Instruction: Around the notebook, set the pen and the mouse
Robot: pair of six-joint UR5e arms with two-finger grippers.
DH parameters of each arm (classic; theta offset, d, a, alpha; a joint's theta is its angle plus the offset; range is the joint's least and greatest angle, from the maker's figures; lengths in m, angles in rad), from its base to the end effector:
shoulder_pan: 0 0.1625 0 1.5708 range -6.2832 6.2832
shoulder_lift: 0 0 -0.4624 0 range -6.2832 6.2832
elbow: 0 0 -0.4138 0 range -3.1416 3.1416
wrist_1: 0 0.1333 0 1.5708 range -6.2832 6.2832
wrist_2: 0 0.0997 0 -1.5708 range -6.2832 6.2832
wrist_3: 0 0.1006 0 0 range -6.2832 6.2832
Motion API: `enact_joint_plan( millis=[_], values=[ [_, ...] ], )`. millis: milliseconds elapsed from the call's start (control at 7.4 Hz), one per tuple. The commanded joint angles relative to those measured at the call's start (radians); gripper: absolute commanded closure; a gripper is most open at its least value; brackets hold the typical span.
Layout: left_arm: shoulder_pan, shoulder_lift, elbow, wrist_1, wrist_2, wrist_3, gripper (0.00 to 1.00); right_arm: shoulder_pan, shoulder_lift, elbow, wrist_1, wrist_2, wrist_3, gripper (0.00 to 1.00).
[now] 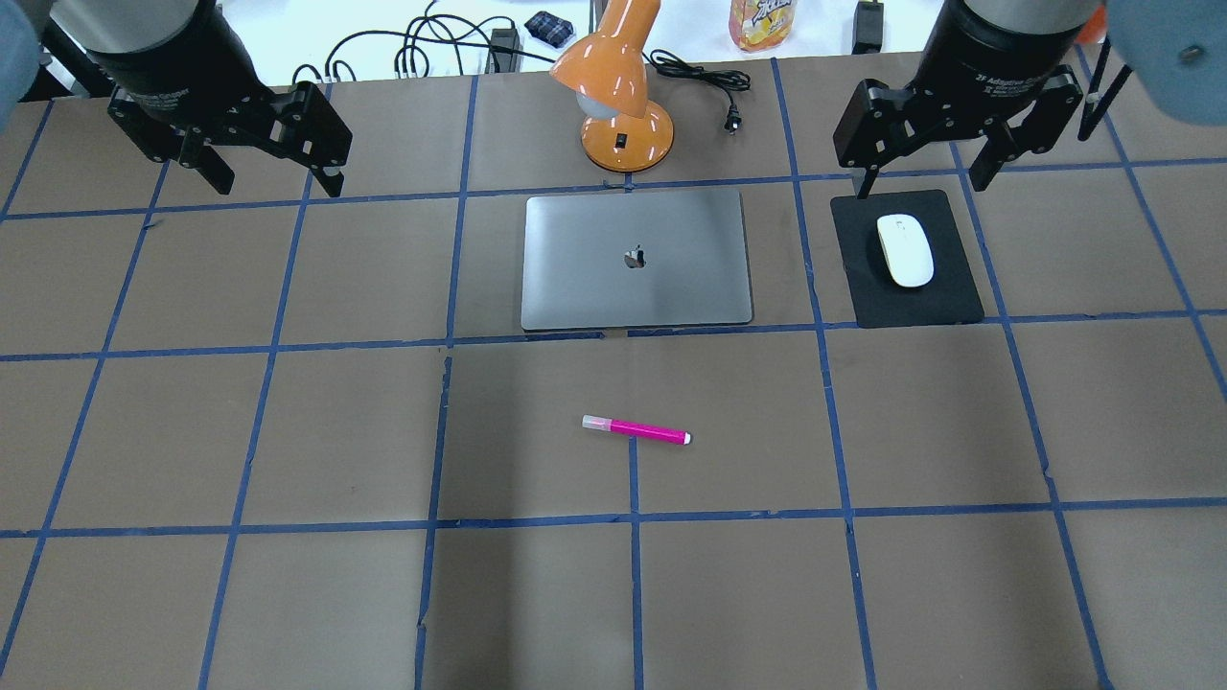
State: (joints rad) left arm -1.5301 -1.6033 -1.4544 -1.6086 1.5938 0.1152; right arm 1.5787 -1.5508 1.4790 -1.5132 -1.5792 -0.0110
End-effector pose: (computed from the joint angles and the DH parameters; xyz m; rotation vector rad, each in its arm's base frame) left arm -0.1093 -0.5365 0.5635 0.1152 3.1122 -0.0688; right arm 0.1366 -0.5220 0.5553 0.0295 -3.1329 0.0222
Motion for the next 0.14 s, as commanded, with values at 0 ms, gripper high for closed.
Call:
enact_joint_plan(
  millis=[0],
  values=[
    [-0.001, -0.001, -0.001, 0.001, -0.005, -0.002, 0.0, 0.001, -0.003, 0.006, -0.001, -0.007, 0.0, 0.0]
  ],
)
